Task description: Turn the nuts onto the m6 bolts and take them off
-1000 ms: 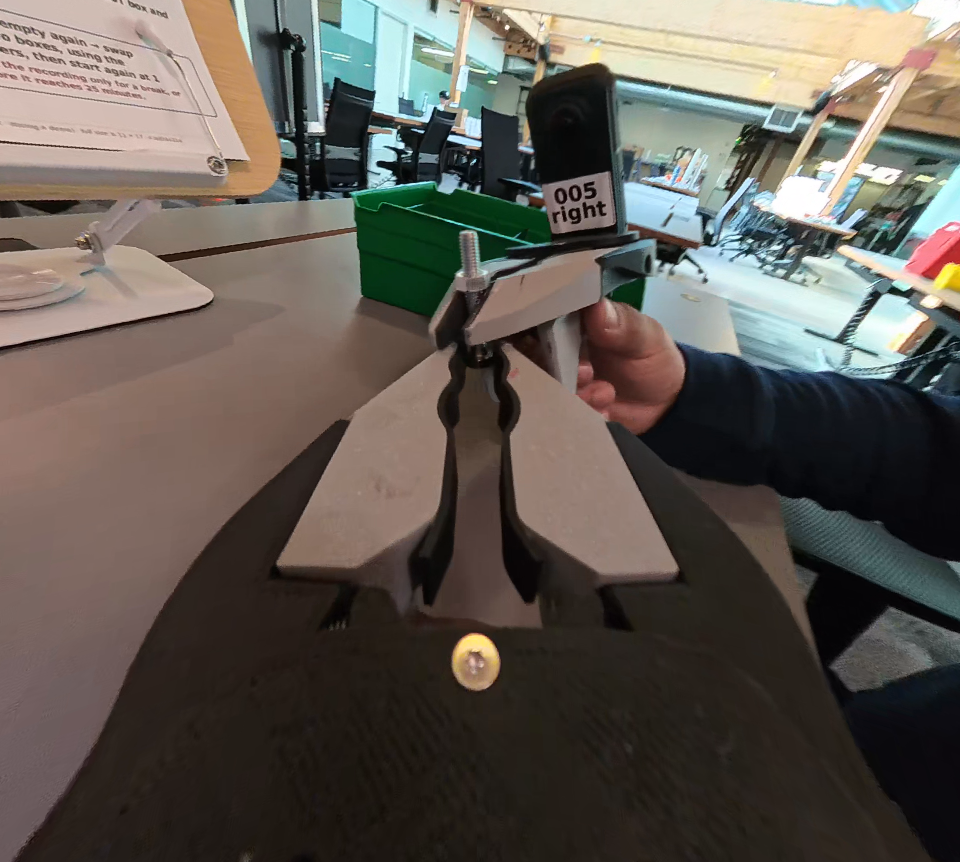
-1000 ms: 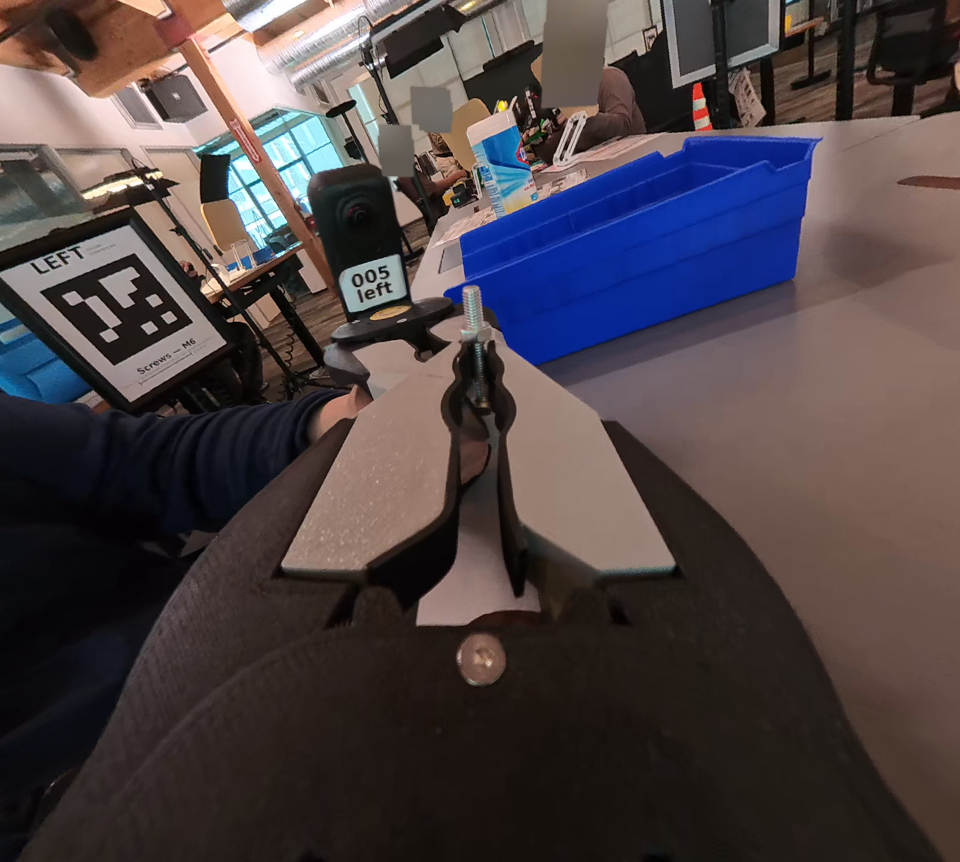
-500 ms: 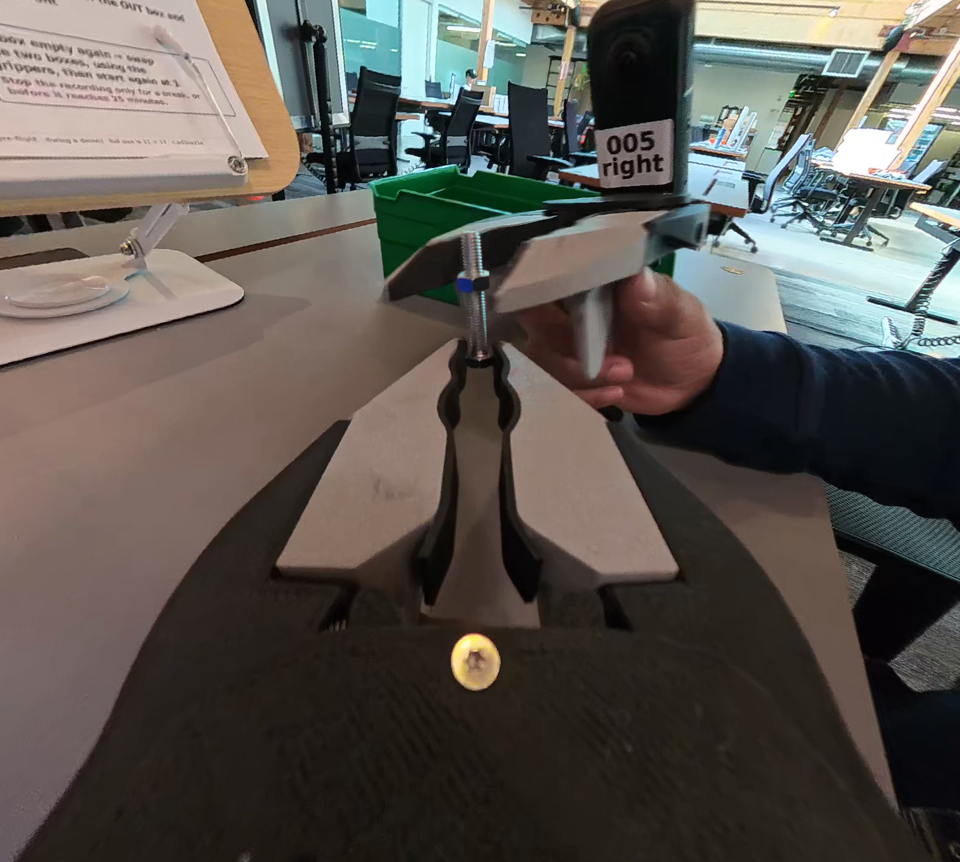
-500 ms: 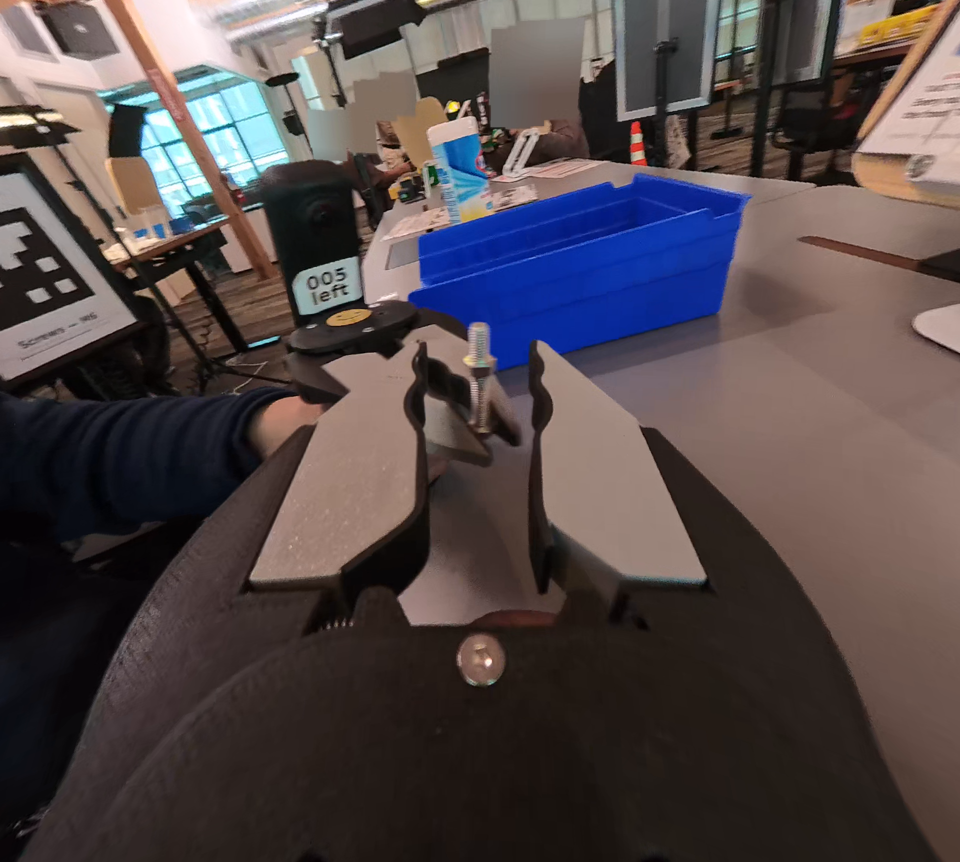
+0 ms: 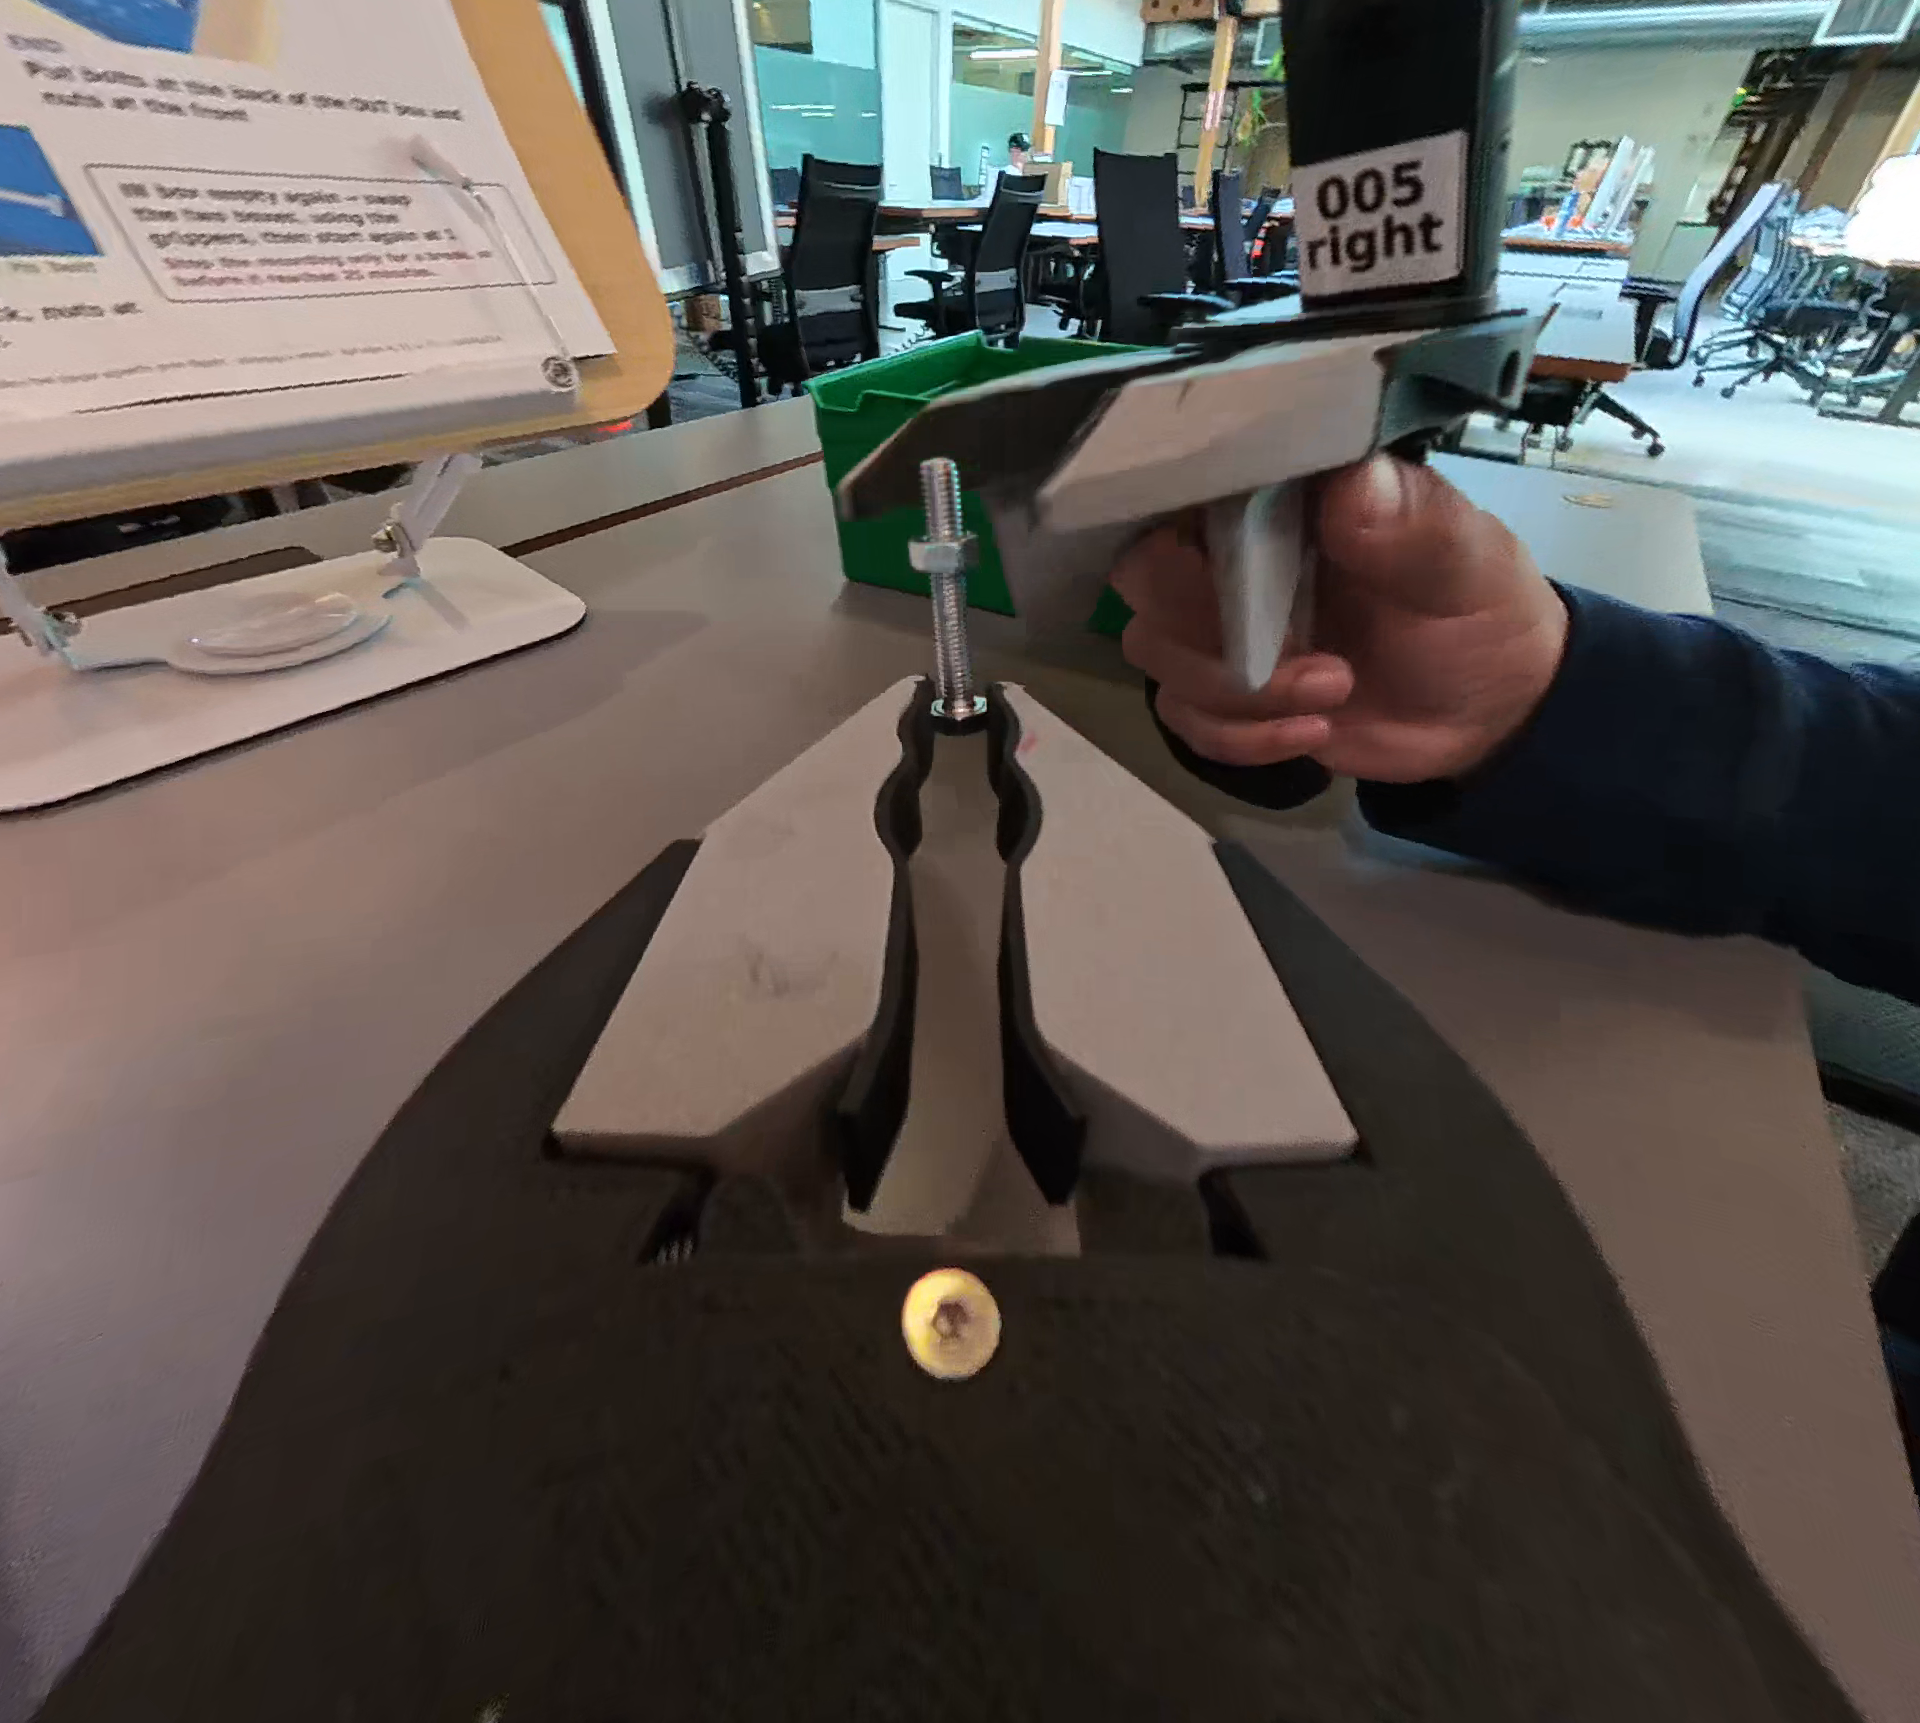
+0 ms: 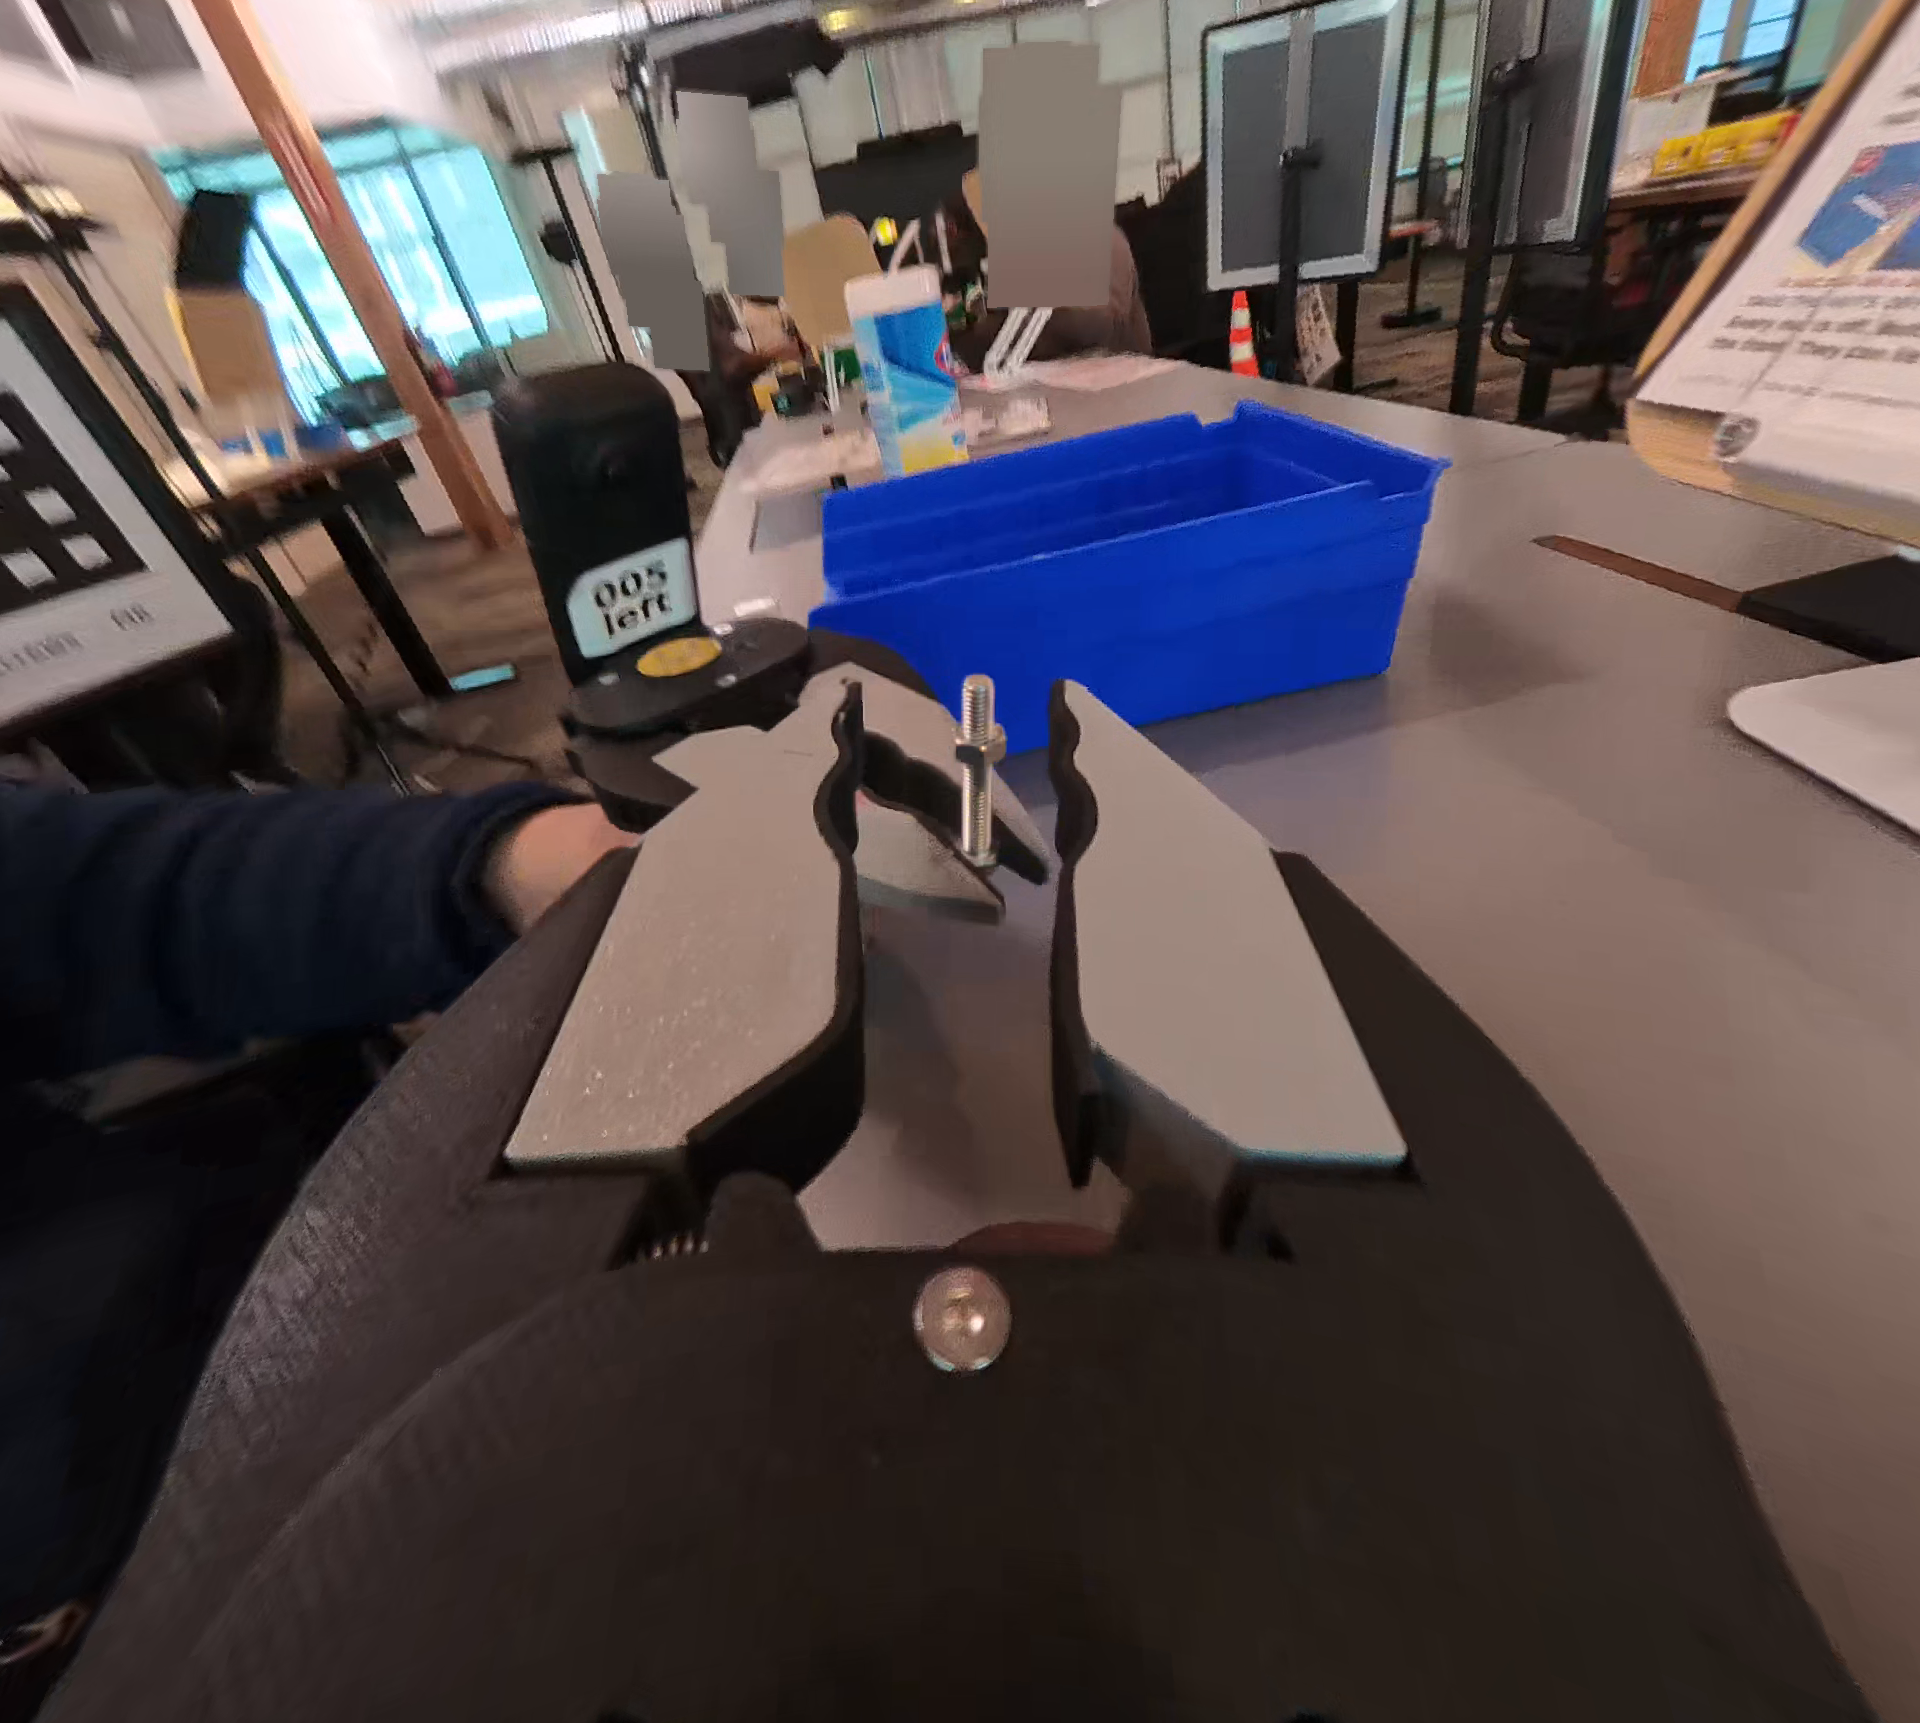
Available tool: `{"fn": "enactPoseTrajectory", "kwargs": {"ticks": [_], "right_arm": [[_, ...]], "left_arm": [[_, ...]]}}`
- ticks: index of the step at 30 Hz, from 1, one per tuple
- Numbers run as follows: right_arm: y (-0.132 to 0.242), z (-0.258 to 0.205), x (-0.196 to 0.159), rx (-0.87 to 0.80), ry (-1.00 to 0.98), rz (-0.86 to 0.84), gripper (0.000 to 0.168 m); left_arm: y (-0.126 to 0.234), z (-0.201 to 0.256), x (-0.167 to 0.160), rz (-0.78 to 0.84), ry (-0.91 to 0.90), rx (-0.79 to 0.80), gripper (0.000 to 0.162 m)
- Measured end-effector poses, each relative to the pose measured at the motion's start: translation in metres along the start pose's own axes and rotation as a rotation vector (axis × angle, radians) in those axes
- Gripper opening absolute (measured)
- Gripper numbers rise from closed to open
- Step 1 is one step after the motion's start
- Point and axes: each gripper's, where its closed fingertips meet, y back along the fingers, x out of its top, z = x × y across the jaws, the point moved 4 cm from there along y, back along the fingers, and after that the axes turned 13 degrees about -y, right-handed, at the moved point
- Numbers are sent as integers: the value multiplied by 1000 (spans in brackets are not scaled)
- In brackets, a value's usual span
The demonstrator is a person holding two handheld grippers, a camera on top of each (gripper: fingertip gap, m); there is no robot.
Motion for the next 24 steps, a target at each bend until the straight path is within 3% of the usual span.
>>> {"fn": "enactPoseTrajectory", "kwargs": {"ticks": [2,3,4,6,8,13,16,17,20,24], "right_arm": [[-5,7,-5,-81,36,-43,30],[-2,15,-4,-121,30,-43,38],[3,19,-2,-121,2,-32,43],[17,25,10,-103,-55,56,25],[24,22,17,-62,-79,109,26],[-4,6,-4,-31,-31,-34,36],[7,23,1,-88,-103,-1,32],[15,31,5,-100,-155,30,23],[29,26,18,-49,-152,107,27],[5,3,6,-5,-63,15,33]], "left_arm": [[1,3,3,9,-24,-5,8],[2,2,2,5,-20,3,8],[3,-2,2,6,-13,24,8],[5,-7,0,-1,2,38,8],[4,-5,0,0,-4,29,8],[-1,7,3,6,-66,2,8],[8,-10,6,24,-49,103,8],[12,-16,8,45,-25,120,8],[13,-19,4,21,-30,126,8],[3,-3,3,4,-74,66,8]]}}
